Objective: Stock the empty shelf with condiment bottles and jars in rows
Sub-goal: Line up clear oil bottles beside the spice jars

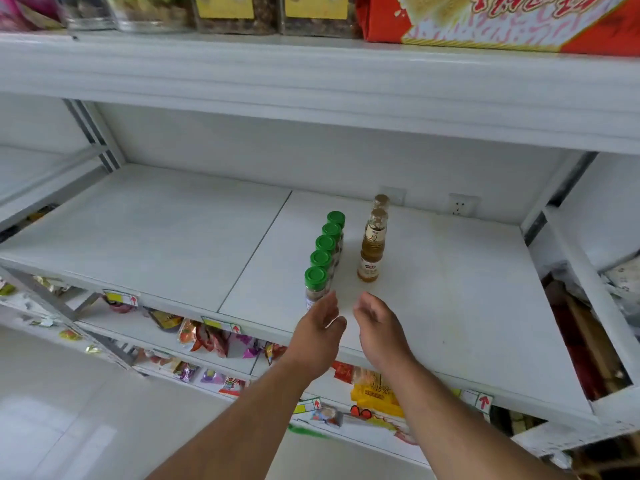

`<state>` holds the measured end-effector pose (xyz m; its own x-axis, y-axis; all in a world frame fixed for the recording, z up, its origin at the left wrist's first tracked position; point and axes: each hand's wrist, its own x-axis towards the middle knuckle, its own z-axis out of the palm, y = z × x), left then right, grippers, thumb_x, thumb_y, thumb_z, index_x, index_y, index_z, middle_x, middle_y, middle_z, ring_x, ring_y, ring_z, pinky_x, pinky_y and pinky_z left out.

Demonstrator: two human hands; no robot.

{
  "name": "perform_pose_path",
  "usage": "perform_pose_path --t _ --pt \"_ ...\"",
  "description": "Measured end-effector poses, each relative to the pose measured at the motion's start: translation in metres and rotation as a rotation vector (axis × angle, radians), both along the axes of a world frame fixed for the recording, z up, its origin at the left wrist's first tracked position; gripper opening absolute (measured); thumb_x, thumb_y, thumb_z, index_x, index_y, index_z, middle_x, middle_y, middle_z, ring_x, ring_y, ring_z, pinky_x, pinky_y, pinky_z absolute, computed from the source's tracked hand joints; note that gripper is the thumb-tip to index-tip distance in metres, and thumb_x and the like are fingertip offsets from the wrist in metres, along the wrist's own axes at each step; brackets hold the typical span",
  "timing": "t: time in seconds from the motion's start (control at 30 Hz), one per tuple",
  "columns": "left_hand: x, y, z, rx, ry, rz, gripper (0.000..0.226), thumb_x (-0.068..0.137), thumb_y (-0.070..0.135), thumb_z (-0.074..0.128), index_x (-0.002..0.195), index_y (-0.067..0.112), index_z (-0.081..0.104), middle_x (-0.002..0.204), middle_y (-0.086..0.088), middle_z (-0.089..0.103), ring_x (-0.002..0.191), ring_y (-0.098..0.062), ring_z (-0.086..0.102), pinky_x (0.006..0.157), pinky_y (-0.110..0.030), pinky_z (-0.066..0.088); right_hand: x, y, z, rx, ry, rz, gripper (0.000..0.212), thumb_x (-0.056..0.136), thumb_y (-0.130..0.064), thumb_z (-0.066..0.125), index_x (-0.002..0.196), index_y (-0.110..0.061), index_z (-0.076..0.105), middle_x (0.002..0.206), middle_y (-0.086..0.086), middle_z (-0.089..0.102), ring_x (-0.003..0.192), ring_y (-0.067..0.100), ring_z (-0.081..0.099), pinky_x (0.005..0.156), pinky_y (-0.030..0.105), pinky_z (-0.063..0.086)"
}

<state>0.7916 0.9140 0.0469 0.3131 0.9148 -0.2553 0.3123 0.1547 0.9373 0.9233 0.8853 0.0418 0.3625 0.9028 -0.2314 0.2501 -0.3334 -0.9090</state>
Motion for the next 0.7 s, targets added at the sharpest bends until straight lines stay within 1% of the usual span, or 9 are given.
perform_pose_path --t 0.07,0.13,0.23,0.3,0.37,0.43,0.5,0.53,0.7 --pt "-0.029 -0.013 0.008 0.018 -0.015 0.055 0.052 0.1 0.014 0.055 0.151 0.02 0.044 0.147 0.005 0.054 0.131 -0.005 0.052 0.109 -0.023 0.038 -0.02 -0.016 0.007 0.029 -0.027 0.057 0.031 0.106 -0.032 0.048 0.136 -0.028 0.056 0.125 -0.006 0.06 0.124 0.017 0.056 0.103 0.034 0.043" --pt "-0.06 -0.031 0.013 0.032 -0.017 0.128 0.053 0.1 0.016 0.056 0.151 0.021 0.043 0.147 0.006 0.053 0.132 -0.007 0.051 0.112 -0.029 0.04 -0.045 -0.031 0.012 0.056 -0.021 0.116 0.036 0.106 -0.031 0.048 0.141 -0.021 0.055 0.131 -0.003 0.062 0.125 0.017 0.058 0.106 0.036 0.045" --pt "-0.109 -0.07 0.019 0.069 0.004 0.217 0.051 0.101 0.019 0.057 0.15 0.024 0.043 0.137 0.014 0.055 0.126 0.0 0.052 0.105 -0.025 0.042 -0.091 -0.054 0.013 0.042 0.018 0.245 0.042 0.105 -0.036 0.051 0.146 -0.027 0.05 0.137 -0.011 0.055 0.127 0.008 0.053 0.111 0.034 0.044" --pt "-0.145 -0.1 0.017 0.089 0.03 0.299 0.047 0.1 0.024 0.059 0.145 0.029 0.046 0.132 0.02 0.056 0.116 0.009 0.052 0.102 -0.025 0.043 -0.126 -0.071 0.011 0.012 -0.015 0.374 0.031 0.103 -0.037 0.052 0.134 -0.035 0.052 0.126 -0.012 0.053 0.12 0.007 0.051 0.1 0.024 0.045" --pt "-0.184 -0.134 0.013 0.093 0.069 0.407 0.056 0.096 0.033 0.061 0.149 0.028 0.044 0.143 0.016 0.052 0.126 0.005 0.048 0.109 -0.032 0.043 -0.164 -0.091 0.012 -0.024 -0.036 0.538 0.038 0.105 -0.035 0.051 0.142 -0.03 0.049 0.132 -0.012 0.048 0.123 0.006 0.049 0.088 0.009 0.045" --pt "-0.224 -0.169 0.01 0.102 0.12 0.513 0.064 0.09 0.043 0.061 0.15 0.03 0.044 0.147 0.013 0.051 0.132 -0.002 0.047 0.113 -0.036 0.041 -0.203 -0.111 0.014 -0.046 -0.077 0.667 0.054 0.104 -0.039 0.052 0.154 -0.021 0.04 0.147 -0.008 0.046 0.135 0.008 0.046 0.103 0.017 0.045" --pt "-0.261 -0.207 0.013 0.096 0.175 0.617 0.061 0.094 0.038 0.062 0.151 0.027 0.043 0.146 0.013 0.05 0.132 -0.005 0.047 0.114 -0.035 0.039 -0.241 -0.132 0.019 -0.031 -0.119 0.783 0.06 0.101 -0.047 0.054 0.154 -0.023 0.04 0.153 -0.006 0.046 0.138 0.01 0.045 0.116 0.037 0.04" --pt "-0.278 -0.225 0.014 0.091 0.203 0.679 0.061 0.096 0.034 0.062 0.152 0.024 0.041 0.148 0.009 0.048 0.134 -0.008 0.046 0.115 -0.035 0.038 -0.259 -0.142 0.021 -0.028 -0.129 0.84 0.062 0.099 -0.051 0.054 0.154 -0.026 0.04 0.155 -0.006 0.045 0.14 0.011 0.045 0.117 0.041 0.039" --pt "-0.339 -0.31 0.02 0.083 0.24 0.932 0.065 0.098 0.033 0.061 0.156 0.023 0.035 0.157 0.006 0.04 0.138 -0.011 0.045 0.111 -0.028 0.038 -0.334 -0.19 0.038 0.006 -0.173 1.104 0.062 0.103 -0.049 0.051 0.159 -0.028 0.033 0.16 -0.008 0.039 0.147 0.012 0.038 0.117 0.032 0.032"
